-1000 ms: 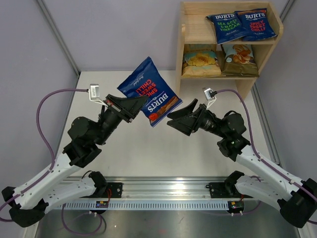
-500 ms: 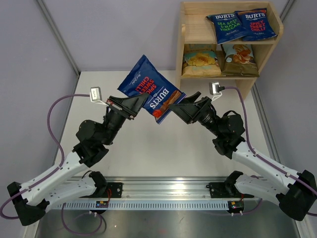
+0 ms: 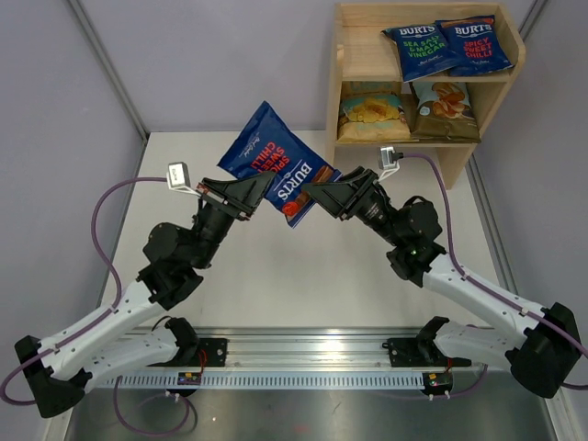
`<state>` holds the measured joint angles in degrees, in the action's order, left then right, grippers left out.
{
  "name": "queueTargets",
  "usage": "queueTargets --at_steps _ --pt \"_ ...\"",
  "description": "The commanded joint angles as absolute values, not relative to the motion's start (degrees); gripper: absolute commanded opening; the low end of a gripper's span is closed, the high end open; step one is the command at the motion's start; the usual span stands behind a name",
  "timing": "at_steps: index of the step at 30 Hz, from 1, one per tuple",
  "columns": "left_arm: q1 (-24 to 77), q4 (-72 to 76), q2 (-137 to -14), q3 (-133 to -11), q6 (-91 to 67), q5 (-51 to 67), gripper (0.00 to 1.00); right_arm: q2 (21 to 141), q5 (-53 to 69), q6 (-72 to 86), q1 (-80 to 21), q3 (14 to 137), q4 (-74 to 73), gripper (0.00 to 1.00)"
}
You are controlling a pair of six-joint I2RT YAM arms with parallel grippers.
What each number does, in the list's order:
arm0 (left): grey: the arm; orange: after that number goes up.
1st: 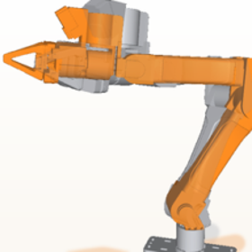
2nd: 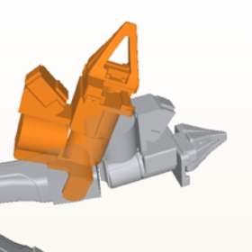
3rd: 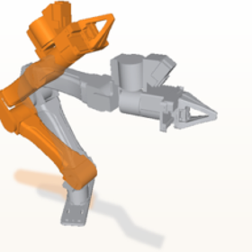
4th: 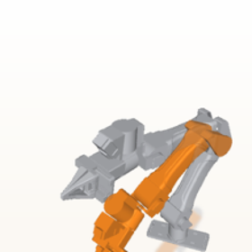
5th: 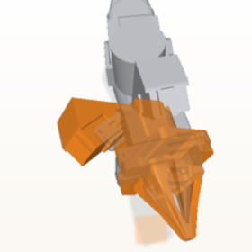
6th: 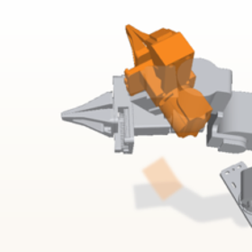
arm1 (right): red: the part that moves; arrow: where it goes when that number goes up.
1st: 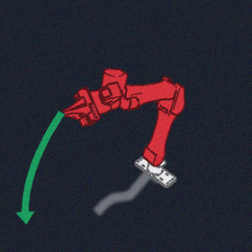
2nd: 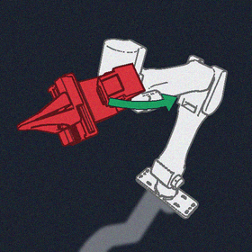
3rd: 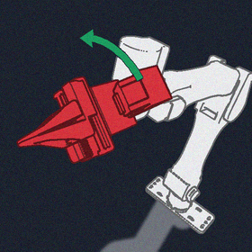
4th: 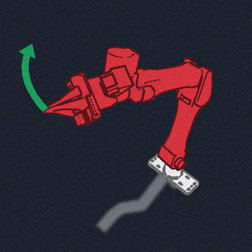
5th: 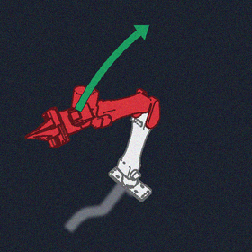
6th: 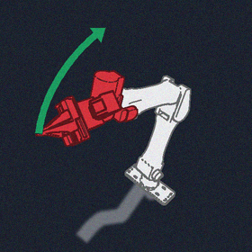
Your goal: Place and organize the chips bags onto the shelf
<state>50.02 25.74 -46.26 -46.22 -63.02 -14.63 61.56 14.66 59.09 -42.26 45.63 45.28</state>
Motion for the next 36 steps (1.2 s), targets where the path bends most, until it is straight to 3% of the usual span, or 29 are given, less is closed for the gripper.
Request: queueTargets --at_steps 1,5,13,16,17,24,31,36 --pt "50.0 31.4 -46.8 -46.3 -65.6 -15.8 0.00 62.7 16.3 59.0 -42.8 46.1 50.0 0.70" --pt "50.0 33.5 -47.2 -45.3 -67.2 -15.6 0.00 63.3 17.0 58.4 -42.9 45.7 50.5 0.66" --pt "50.0 30.7 -47.6 -43.8 -69.5 -17.0 0.01 63.6 17.6 58.5 -42.8 46.1 49.4 0.42" --pt "50.0 25.9 -46.8 -44.3 -69.4 -19.1 0.09 62.8 16.4 57.3 -42.8 46.9 44.5 0.36" --pt "50.0 24.7 -46.6 -44.9 -68.5 -19.7 0.17 62.3 16.0 57.1 -42.7 47.0 43.2 0.31" --pt "50.0 9.1 -43.8 -49.6 -62.1 -26.6 0.59 59.7 12.7 54.5 -42.8 51.3 29.7 0.21" --pt "50.0 -3.7 -39.5 -51.8 -54.8 -36.5 0.81 55.0 3.3 55.5 -39.1 56.1 15.7 0.17" --pt "50.0 -12.8 -36.5 -52.7 -45.9 -39.8 0.82 53.0 0.4 56.6 -29.5 62.1 5.6 0.13"
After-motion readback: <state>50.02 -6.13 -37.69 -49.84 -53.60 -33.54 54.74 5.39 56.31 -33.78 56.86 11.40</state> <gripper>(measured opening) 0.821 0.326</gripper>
